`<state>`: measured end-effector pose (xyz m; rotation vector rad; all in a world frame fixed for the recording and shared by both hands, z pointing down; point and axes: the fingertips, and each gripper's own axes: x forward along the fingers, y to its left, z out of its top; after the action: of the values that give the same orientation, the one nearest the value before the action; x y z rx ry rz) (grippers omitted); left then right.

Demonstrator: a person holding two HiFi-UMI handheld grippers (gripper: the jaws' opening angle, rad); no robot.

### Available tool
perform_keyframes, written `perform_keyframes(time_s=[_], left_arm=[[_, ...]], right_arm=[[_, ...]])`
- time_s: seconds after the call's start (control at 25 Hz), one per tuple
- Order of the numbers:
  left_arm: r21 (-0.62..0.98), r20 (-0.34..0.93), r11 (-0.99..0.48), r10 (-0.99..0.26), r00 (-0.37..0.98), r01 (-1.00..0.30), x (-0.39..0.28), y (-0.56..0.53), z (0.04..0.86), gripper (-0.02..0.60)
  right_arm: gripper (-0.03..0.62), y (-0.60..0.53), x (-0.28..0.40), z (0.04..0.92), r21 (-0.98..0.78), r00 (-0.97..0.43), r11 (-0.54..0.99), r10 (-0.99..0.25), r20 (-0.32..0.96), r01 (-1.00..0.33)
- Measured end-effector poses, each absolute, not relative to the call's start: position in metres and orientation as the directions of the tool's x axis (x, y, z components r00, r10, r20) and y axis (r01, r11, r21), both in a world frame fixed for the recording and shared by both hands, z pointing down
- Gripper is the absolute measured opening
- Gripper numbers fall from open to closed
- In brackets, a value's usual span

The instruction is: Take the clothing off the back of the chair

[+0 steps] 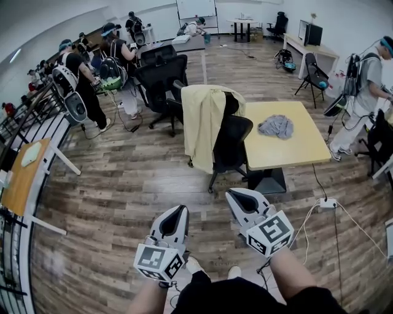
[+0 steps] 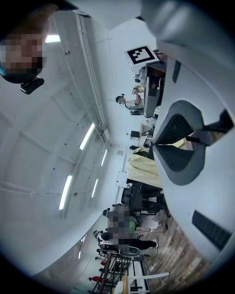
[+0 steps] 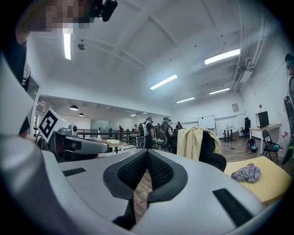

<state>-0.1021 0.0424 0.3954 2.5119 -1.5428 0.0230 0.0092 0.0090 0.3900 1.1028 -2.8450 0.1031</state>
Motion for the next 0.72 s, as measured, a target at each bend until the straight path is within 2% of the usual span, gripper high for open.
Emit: perform_keyframes(time_s=[0.72], left_arm=[[0.176,0.102,-0.483,-0.858,0.504,-0.858,-0.21,-0.041,0.396,0.02]], right_arm=[[0.012,-0.07,-0.087,0.384,-0.029,-0.68,0.681,-0.725,0.114,-0.731]])
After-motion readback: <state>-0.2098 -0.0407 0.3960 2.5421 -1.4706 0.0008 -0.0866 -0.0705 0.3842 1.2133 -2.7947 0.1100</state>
